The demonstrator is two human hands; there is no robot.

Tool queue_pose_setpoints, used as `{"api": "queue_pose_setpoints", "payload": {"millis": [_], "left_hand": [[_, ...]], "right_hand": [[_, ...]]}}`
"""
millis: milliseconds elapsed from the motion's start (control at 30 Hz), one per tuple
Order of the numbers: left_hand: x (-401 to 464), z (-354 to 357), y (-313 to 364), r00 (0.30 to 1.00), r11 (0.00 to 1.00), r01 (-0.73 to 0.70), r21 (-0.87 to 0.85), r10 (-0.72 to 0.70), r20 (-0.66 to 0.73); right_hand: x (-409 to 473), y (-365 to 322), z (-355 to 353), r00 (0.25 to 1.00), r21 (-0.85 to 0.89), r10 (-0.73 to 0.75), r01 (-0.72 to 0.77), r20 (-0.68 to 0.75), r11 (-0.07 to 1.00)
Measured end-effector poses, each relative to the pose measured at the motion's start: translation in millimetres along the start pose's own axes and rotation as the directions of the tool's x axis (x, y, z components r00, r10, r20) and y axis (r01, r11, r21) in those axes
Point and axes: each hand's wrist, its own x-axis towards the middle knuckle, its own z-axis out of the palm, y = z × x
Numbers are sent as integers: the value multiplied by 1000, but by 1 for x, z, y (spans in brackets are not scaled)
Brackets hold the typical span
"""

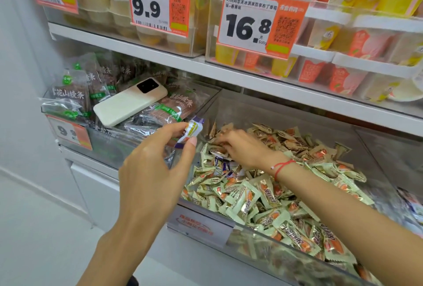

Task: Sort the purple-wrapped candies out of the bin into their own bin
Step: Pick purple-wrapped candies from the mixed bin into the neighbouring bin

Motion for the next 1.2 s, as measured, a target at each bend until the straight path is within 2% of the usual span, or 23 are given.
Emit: {"api": "queue_pose_setpoints", "payload": {"millis": [67, 200, 367, 533, 600, 700, 833, 933, 1000, 1067, 1200], "left_hand": [[-1, 1, 0, 1000, 1000, -12, 1, 12, 9], [0, 2, -3, 999, 999, -40, 25, 39, 8], [1, 4, -3, 999, 999, -30, 12, 30, 15], [1, 2, -3, 1000, 1000, -3, 8, 3, 24], [0, 0, -2, 999, 1000, 14, -3, -14, 30], [1, -2, -3, 999, 999, 31, 9, -31, 39], [-2, -3, -1, 999, 1000, 8, 20, -9, 44], [-8, 2, 7, 998, 999, -30, 39, 29, 50], [-14, 11, 16, 992, 997, -55, 60, 48, 113], [-20, 25, 22, 972, 989, -88, 121, 58, 229], [-27, 55, 32, 890, 984, -109, 140, 34, 455]], "right_hand": [[2, 7, -1, 999, -51, 33, -32, 30, 998], [1, 3, 4, 974, 37, -14, 6, 228, 999], [10, -7, 11, 982, -156, -34, 64, 184, 986], [11, -19, 10, 974, -307, -43, 111, 220, 945], [6, -16, 9, 969, -259, -51, 116, 242, 959], [-9, -13, -6, 972, -75, -77, 96, 221, 993], [-47, -15, -40, 993, 160, -88, 74, 83, 984], [-95, -16, -63, 998, 321, -34, 48, -51, 946], [-125, -10, -70, 992, 373, 32, 15, -121, 928], [-151, -1, -69, 986, 371, 107, -52, -130, 927], [-200, 18, -63, 970, 332, 209, -158, -125, 930]]}}
